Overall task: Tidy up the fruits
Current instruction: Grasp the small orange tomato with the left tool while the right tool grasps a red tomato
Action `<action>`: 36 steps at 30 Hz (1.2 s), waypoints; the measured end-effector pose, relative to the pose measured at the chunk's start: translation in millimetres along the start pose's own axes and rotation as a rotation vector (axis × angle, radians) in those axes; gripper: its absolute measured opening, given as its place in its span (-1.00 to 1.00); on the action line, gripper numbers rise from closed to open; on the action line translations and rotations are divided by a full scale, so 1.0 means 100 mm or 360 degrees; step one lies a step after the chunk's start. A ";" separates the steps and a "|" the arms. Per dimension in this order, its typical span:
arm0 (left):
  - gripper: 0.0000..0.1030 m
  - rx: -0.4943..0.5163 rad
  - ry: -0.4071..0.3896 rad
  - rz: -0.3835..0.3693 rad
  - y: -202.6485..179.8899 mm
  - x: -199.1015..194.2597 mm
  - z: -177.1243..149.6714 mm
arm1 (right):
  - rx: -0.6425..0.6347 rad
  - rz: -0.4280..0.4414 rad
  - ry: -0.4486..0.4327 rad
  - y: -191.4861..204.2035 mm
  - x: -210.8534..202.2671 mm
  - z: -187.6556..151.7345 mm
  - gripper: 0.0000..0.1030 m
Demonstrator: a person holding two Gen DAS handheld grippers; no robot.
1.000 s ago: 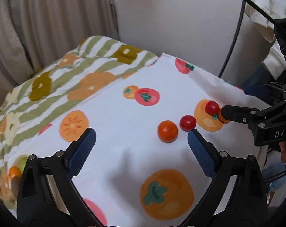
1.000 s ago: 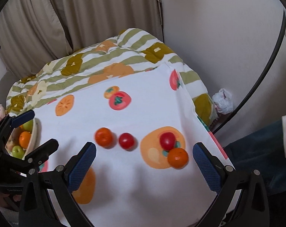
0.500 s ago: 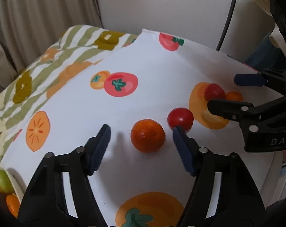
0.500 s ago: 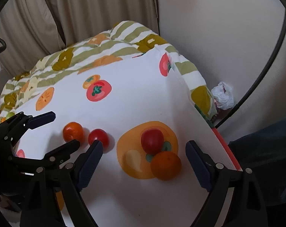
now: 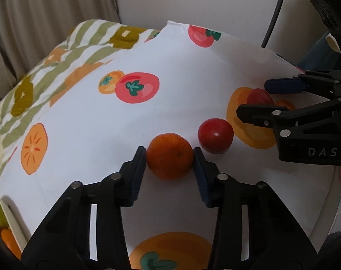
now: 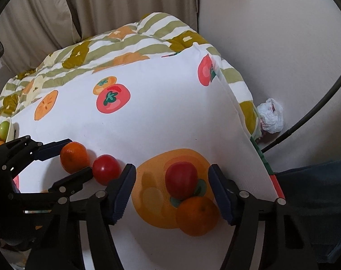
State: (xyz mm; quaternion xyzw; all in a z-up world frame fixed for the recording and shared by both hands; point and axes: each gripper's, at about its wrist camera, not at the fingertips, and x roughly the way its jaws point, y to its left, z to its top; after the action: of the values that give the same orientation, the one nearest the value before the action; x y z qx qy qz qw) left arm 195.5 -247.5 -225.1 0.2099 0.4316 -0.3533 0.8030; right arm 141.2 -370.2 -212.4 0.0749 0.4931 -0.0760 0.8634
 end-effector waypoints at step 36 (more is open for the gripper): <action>-0.16 -0.0287 -0.0121 0.0266 0.15 -0.66 -0.10 | -0.0203 0.0106 -0.0072 0.11 -0.23 0.06 -0.45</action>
State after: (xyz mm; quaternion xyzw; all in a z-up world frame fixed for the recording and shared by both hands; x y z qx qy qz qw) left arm 176.9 -205.9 -174.5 0.1584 0.4119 -0.2526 0.8611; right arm 136.8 -359.4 -189.0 0.0344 0.4745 -0.0175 0.8794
